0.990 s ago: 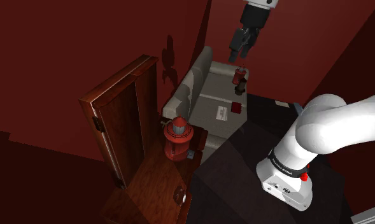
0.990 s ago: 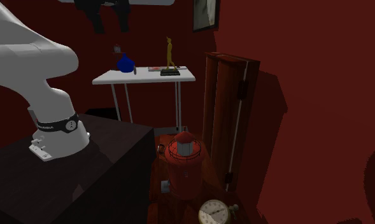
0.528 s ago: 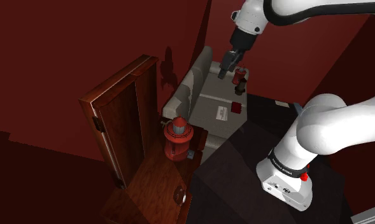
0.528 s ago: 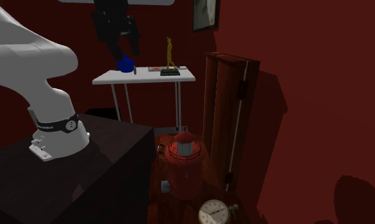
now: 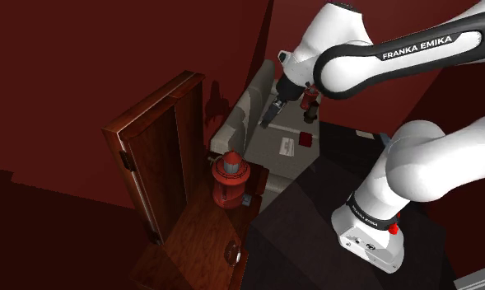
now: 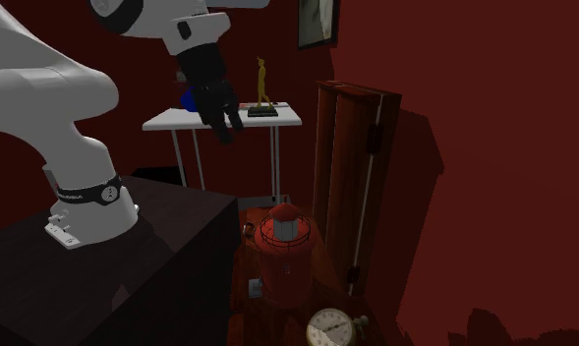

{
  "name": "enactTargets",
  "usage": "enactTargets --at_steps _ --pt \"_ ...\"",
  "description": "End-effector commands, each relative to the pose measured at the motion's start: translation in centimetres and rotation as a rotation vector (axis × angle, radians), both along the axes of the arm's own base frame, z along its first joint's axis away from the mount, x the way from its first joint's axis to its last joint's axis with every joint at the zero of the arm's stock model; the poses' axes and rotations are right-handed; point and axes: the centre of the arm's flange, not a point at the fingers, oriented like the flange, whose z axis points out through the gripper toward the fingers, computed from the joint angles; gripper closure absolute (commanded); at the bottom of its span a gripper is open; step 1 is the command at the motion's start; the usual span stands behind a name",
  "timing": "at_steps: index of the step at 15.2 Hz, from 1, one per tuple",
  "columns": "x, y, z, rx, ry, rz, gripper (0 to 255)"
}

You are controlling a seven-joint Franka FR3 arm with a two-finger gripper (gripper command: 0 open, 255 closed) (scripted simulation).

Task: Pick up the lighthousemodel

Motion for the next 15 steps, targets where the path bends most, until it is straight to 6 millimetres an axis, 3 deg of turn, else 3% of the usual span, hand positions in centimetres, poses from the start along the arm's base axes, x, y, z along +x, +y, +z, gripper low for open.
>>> enactTargets --at_steps 1,13,15 --pt "0.5 0.8 -2.4 -0.005 -0.053 0.035 0" --pt "5.8 5.7 -16.2 -0.036 -0.317 0.242 0" --pt "5.8 5.8 -16.8 -0.037 -0.319 0.244 0"
